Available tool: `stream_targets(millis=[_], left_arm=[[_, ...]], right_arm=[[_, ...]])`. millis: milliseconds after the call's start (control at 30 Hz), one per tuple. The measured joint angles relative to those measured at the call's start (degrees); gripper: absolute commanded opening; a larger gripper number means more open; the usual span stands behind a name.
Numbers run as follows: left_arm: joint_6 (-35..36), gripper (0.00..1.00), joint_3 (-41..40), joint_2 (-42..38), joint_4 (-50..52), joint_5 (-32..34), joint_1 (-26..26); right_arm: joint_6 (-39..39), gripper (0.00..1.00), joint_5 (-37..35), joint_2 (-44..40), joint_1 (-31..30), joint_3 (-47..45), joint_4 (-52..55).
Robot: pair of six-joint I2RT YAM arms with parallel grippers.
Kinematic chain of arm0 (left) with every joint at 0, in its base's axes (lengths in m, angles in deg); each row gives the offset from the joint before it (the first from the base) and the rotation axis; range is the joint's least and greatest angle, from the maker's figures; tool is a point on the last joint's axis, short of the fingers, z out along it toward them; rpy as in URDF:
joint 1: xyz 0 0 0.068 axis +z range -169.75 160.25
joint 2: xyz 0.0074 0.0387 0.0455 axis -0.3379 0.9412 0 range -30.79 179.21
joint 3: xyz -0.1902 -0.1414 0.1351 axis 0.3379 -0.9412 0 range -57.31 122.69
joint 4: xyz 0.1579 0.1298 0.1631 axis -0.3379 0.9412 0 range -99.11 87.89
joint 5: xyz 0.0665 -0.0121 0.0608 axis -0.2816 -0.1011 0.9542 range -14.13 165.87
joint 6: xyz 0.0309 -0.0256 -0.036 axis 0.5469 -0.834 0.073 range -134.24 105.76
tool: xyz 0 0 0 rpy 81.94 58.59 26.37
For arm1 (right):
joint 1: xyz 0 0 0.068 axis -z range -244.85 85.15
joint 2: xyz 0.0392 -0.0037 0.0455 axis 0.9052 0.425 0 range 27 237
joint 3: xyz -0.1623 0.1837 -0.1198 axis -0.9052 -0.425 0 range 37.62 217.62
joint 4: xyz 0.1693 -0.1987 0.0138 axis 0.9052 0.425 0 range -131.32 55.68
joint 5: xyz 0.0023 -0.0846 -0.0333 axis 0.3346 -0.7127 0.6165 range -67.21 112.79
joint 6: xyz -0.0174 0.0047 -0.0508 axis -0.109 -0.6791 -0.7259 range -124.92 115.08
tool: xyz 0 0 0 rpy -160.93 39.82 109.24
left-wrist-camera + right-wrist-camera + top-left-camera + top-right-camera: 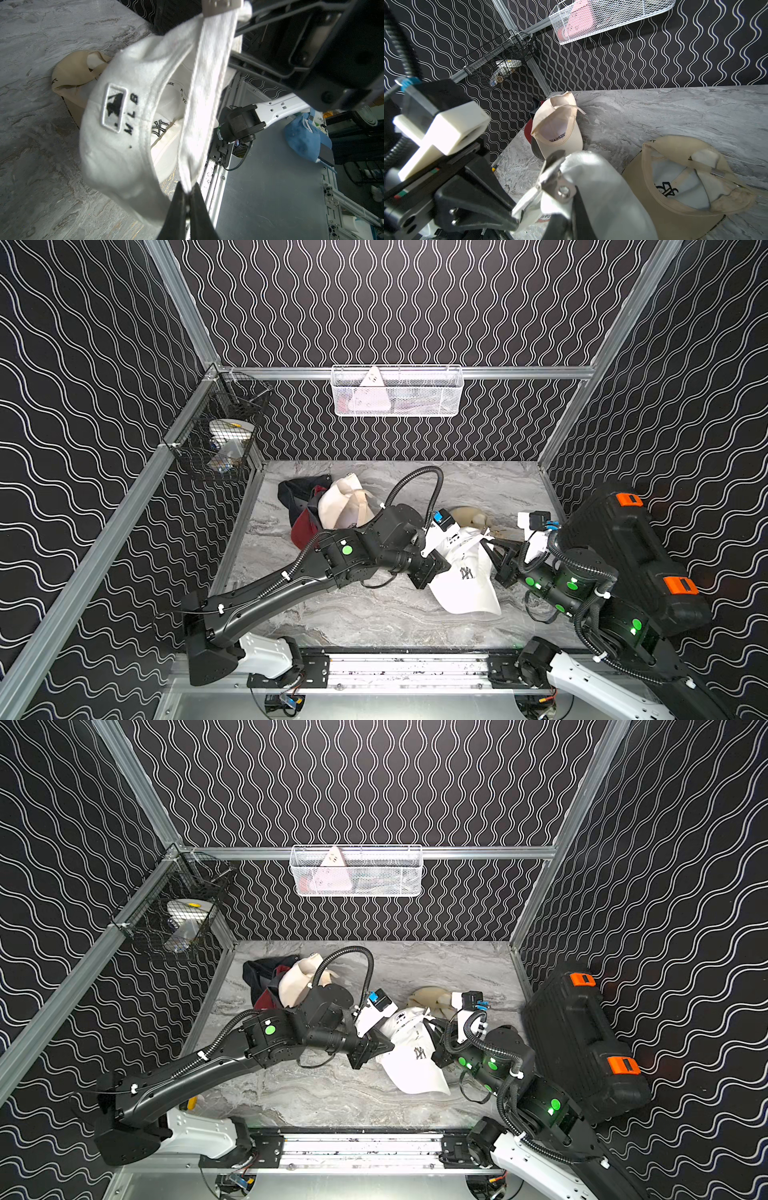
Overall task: Open the adjustable buckle of the baseball cap
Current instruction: Pull the adjustable strap on the baseball cap.
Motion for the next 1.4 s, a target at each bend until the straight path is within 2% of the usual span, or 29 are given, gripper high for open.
stream_targets(millis=[767,1400], left_arm=[[1.25,0.0,-1.18,-1.11,0.7,0.55,-0.02],[-0.5,0.0,1.49,-1.09,-0.83,0.44,-0.02]], right_arm=[[0.72,0.0,-4.61,-2.12,0.0,-1.03,-0.17],[2.34,0.0,-3.23,-1.97,0.0,-4.2,0.68]])
